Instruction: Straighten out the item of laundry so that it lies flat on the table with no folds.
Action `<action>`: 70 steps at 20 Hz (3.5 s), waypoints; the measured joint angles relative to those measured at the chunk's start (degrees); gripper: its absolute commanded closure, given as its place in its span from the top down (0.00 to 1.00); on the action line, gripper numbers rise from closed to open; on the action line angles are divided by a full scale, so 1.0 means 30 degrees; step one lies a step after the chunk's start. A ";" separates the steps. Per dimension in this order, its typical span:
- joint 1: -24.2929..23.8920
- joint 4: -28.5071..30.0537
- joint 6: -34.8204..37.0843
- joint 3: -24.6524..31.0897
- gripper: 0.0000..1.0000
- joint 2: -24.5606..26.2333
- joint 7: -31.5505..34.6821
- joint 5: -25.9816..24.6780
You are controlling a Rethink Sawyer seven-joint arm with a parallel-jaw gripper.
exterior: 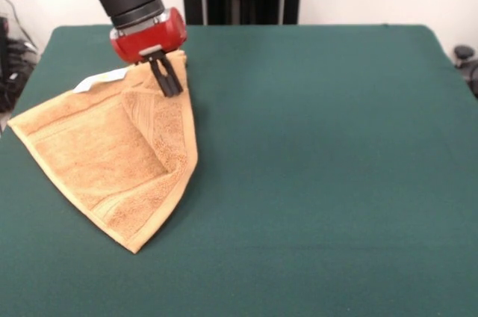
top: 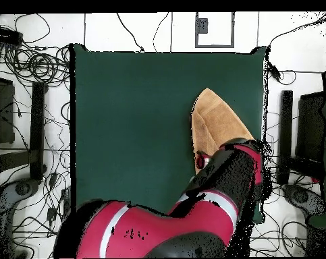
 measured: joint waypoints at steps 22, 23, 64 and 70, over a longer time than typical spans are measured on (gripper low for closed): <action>-0.0664 0.0454 0.1785 0.0000 1.00 -0.1456 -0.0206 0.5820; -0.0816 0.0612 0.1804 -0.0025 1.00 -0.1539 -0.0460 0.6760; 0.1731 0.0252 0.0221 -0.1233 1.00 0.1393 -0.0555 -0.0989; 0.2382 0.0252 -0.0485 -0.1463 1.00 0.1517 0.1178 -0.1385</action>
